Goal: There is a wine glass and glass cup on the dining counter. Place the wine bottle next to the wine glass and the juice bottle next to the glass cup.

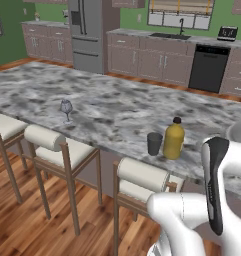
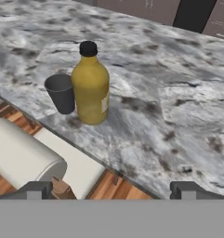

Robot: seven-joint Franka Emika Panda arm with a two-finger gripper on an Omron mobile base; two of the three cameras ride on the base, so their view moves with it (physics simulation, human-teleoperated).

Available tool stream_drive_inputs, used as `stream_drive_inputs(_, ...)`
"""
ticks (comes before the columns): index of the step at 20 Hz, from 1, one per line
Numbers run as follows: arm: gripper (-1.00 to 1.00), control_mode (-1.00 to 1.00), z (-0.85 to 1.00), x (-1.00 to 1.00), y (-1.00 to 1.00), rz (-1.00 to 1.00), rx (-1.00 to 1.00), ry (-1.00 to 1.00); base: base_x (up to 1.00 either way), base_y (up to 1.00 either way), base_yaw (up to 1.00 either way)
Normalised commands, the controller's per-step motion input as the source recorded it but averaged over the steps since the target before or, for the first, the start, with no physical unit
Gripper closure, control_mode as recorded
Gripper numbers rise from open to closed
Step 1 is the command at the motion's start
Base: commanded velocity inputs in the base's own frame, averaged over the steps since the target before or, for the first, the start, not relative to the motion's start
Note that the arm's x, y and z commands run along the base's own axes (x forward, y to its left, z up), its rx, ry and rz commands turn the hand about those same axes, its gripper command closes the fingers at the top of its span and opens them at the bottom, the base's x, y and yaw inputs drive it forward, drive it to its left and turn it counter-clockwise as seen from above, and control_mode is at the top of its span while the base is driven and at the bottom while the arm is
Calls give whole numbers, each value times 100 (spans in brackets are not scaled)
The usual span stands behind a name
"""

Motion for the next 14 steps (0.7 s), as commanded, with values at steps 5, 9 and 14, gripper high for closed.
stream_drive_inputs(5,-100,100,0,0,0,0,0,0,-47,0,0)
stream_drive_inputs(9,-100,100,0,0,0,0,0,0,-73,-2,-2)
stream_drive_inputs(14,-100,100,0,0,0,0,0,0,-19,-6,-61)
